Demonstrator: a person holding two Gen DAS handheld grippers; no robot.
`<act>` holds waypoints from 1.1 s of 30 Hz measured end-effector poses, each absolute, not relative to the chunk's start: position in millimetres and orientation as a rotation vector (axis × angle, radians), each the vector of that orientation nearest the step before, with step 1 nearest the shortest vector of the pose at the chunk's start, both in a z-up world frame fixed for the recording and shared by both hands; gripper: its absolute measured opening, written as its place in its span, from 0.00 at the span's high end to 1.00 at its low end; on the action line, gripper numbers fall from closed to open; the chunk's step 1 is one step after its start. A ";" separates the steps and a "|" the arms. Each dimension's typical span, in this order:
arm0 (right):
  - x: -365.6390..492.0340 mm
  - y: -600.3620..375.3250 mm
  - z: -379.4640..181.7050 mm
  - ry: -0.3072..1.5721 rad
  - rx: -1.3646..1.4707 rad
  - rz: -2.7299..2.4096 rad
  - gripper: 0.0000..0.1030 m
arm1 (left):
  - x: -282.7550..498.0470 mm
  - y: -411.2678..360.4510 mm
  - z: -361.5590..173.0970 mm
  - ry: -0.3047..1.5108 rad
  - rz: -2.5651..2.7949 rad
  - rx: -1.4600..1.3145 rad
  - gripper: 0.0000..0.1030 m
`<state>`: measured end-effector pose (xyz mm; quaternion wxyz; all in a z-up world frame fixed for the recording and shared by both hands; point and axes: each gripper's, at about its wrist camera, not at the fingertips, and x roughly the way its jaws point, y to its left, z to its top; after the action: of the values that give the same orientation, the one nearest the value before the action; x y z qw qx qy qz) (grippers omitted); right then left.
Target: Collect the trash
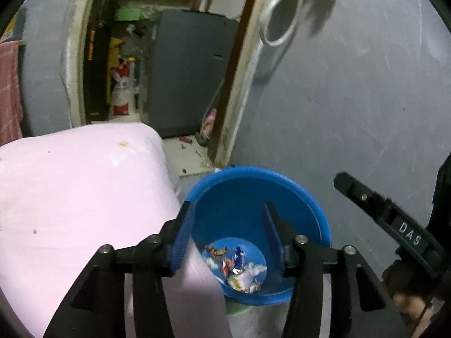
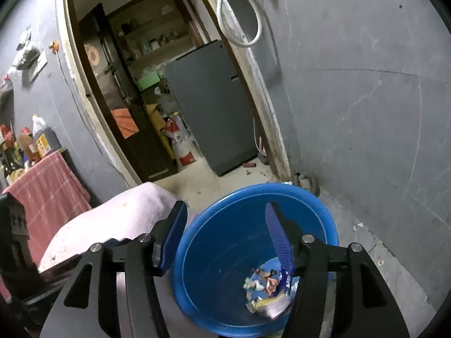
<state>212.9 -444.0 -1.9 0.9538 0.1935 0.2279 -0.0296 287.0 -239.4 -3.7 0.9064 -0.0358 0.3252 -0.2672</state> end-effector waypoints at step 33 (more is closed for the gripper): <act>151.8 -361.6 41.3 0.204 0.122 0.012 0.00 | 192.8 -113.2 51.2 0.358 -0.324 -0.082 0.02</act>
<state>151.8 -361.6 41.3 0.9929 0.0607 0.1018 0.0061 192.8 -113.2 51.2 0.9702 -0.0406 0.1773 -0.1602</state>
